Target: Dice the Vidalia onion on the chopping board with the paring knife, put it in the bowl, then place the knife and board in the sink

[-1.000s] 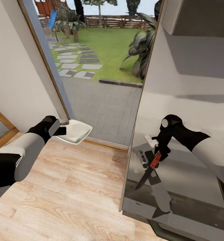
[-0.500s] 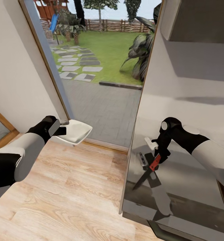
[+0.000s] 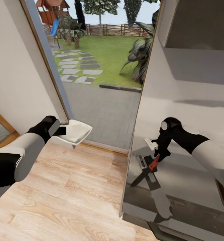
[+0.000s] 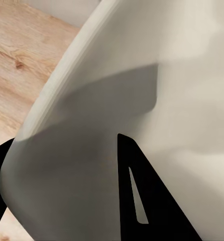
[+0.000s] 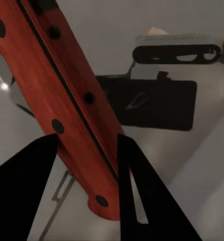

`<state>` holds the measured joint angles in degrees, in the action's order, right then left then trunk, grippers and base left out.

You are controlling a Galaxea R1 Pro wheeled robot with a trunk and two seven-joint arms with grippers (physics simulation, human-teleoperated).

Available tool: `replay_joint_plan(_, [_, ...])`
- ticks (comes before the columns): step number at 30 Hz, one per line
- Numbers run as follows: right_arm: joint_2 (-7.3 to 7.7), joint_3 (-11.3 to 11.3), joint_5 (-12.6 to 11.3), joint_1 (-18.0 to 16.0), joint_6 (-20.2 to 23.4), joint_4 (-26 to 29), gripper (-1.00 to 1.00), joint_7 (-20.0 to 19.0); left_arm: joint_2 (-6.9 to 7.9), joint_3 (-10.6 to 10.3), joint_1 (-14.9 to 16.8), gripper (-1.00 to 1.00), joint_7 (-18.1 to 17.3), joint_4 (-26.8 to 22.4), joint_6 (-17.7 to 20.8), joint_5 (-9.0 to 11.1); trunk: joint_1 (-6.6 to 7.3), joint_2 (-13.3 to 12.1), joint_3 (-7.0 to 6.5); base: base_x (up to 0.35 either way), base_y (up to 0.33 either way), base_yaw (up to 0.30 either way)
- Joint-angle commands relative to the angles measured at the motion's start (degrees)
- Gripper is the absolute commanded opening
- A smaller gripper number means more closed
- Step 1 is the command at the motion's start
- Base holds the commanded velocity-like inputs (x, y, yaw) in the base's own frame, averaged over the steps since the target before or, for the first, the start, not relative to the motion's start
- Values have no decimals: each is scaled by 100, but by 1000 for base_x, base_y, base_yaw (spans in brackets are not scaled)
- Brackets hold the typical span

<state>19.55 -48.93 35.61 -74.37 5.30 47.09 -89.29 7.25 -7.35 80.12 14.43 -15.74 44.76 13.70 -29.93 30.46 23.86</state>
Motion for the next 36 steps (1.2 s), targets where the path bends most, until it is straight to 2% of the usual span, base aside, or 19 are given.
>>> replay_joint_plan(1, [5, -20, 6, -7, 57, 10, -100, -13, 4, -42, 4, -100, 34, -8, 24, 63, -3, 8, -1, 0, 0, 0])
replay_joint_plan(19, [-2, -5, -35, -7, 81, 22, -100, 5, 11, -43, 4, -100, 34, 33, 24, 63, -3, 8, -164, 0, 0, 0])
replay_joint_plan(21, [0, 5, -128, -7, 88, 38, -100, 5, 7, -42, 4, -100, 34, 49, 24, 63, -3, 8, -182, 0, 0, 0])
replay_joint_plan(26, [9, 53, -670, -7, 93, 55, -100, 15, 5, -47, 4, -100, 28, 112, 24, 68, -3, 8, -227, 0, 0, 0])
replay_joint_plan(29, [18, 272, -965, -7, 94, 48, -100, 16, -7, -47, 4, -100, 21, 166, 24, 72, -3, 8, -254, 0, 0, 0])
replay_joint_plan(31, [21, 598, -1115, -7, 91, 32, -100, 10, -32, -47, 4, -100, 18, 267, -7, 85, -3, 8, -273, 0, 0, 0])
replay_joint_plan(32, [21, 766, -1165, -7, 91, 24, -100, 6, -55, -47, 4, -100, 14, 329, -64, 100, -3, 8, -282, 0, 0, 0])
replay_joint_plan(36, [38, 1182, -1273, -7, 94, 7, -100, -9, -155, -47, 4, -100, -23, 672, -439, 161, -3, 8, -318, 0, 0, 0])
